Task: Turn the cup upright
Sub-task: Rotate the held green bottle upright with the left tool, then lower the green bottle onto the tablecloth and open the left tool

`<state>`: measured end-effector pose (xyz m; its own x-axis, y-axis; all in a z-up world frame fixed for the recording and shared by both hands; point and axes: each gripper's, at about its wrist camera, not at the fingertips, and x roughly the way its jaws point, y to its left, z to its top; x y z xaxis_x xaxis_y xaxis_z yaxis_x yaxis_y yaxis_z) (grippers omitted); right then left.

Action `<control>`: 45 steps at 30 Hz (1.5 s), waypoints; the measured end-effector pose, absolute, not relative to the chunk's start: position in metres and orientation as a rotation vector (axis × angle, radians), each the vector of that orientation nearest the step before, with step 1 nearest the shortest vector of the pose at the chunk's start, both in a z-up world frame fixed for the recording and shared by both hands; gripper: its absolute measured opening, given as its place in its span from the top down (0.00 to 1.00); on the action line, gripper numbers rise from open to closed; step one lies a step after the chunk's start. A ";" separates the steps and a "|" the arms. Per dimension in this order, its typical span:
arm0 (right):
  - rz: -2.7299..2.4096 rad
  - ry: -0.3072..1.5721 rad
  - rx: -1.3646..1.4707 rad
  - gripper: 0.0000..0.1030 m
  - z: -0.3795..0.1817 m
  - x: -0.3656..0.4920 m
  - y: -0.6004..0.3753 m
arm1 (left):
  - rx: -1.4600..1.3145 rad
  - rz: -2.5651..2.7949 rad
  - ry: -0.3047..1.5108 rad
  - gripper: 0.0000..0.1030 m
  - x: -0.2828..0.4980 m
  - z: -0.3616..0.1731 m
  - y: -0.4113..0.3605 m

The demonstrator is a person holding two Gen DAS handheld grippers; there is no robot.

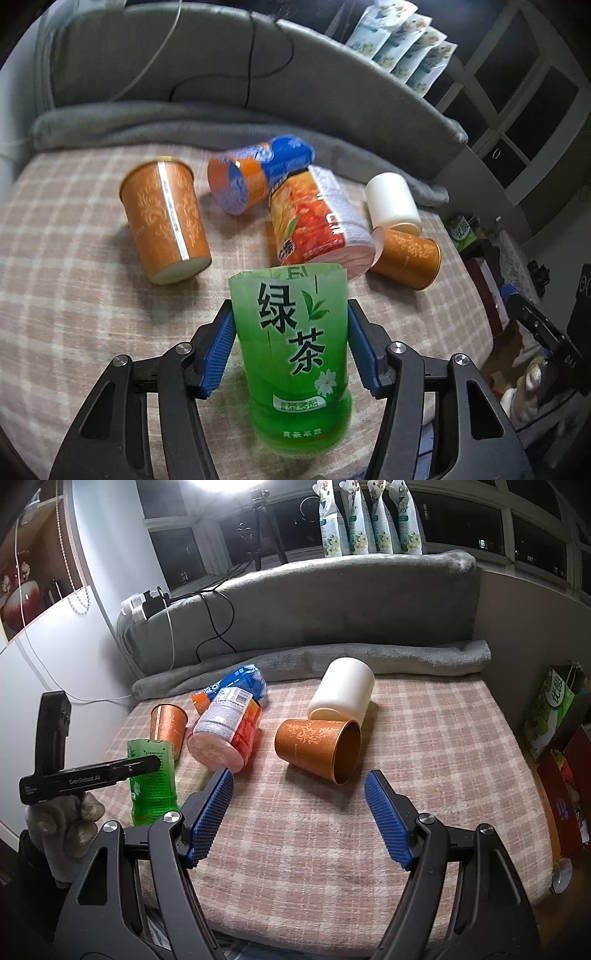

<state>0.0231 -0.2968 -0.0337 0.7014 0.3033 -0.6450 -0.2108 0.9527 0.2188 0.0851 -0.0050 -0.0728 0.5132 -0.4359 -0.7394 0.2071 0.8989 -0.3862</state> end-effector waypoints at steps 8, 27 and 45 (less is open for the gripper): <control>0.281 0.739 0.140 0.26 -0.033 0.023 -0.299 | -0.197 -0.377 0.872 0.45 0.075 -0.058 -0.017; 0.270 0.738 0.152 0.26 -0.034 0.023 -0.304 | -0.034 -0.293 0.686 0.45 0.062 -0.056 -0.035; 0.276 0.723 0.140 0.26 -0.029 0.019 -0.296 | 0.013 -0.322 0.687 0.45 0.042 -0.057 -0.039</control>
